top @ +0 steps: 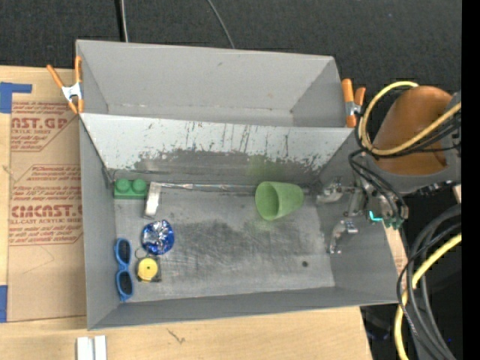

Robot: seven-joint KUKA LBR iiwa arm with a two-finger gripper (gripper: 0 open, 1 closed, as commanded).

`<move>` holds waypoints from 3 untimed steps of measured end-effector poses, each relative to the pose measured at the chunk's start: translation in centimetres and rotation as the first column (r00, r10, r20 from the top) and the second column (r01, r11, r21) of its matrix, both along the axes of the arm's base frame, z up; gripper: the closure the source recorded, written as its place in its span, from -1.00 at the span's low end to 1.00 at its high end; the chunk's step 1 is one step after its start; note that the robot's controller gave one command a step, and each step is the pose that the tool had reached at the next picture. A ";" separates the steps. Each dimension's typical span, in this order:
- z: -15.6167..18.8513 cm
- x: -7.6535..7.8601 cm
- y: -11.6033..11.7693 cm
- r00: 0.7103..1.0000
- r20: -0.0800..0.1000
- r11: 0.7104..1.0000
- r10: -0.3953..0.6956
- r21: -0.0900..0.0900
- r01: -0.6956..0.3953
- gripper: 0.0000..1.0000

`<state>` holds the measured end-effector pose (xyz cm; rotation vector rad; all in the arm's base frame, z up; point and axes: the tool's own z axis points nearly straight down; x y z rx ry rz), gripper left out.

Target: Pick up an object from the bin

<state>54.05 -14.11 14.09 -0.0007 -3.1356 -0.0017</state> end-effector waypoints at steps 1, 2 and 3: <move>-6.9 4.6 6.0 1.000 0.014 1.000 -0.027 -0.003 0.027 -1.00; -4.0 3.4 12.8 0.998 0.010 0.998 0.063 0.002 -0.063 -1.00; -4.0 1.4 17.7 0.998 0.006 0.998 0.061 0.002 -0.061 -1.00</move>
Offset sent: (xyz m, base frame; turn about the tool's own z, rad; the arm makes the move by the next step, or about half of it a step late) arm 0.0423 0.0581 -0.0709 0.0316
